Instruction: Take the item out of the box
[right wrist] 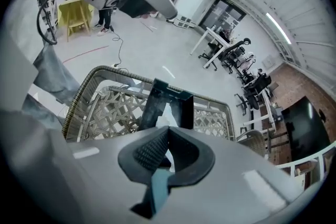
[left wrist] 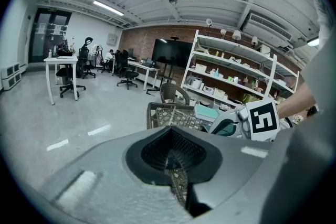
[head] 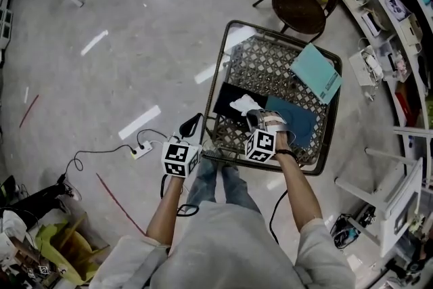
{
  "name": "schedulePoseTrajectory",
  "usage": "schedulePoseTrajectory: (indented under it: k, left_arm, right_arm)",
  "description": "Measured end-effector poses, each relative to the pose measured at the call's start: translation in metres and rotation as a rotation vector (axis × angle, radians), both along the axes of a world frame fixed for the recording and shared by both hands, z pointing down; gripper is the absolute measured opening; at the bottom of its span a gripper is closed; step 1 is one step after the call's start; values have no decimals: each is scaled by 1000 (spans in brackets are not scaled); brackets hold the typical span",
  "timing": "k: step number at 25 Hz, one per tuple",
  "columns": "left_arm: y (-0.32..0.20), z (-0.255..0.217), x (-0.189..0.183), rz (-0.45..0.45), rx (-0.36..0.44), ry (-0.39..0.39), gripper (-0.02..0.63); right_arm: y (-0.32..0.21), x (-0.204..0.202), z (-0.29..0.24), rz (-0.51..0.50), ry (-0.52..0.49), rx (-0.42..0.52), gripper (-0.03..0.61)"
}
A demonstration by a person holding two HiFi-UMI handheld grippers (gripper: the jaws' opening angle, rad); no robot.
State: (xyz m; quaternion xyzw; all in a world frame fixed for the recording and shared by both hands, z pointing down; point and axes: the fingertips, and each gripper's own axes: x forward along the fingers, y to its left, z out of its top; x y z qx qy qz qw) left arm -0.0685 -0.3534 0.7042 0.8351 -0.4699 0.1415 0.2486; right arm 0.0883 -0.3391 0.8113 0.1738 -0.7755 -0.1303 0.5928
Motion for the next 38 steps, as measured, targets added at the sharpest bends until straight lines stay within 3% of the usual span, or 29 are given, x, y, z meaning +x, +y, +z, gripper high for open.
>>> schedulePoseTrajectory:
  k: [10,23,31,38]
  left_arm:
    - [-6,-21,5,10,36,-4,5]
    - [-23,-65,25,40,114,6,5]
    - [-33,-95,43,64,164,18,5]
    - [-51,-138,59,92,242,19,5]
  right_arm:
    - [-3,3,-36,183,-176,30,0]
    - [-28,30,-126,624,-619,73,0]
    - [-28,46,-171,755,-773,151,0]
    - [-37,66,-217,810,-863,264,0]
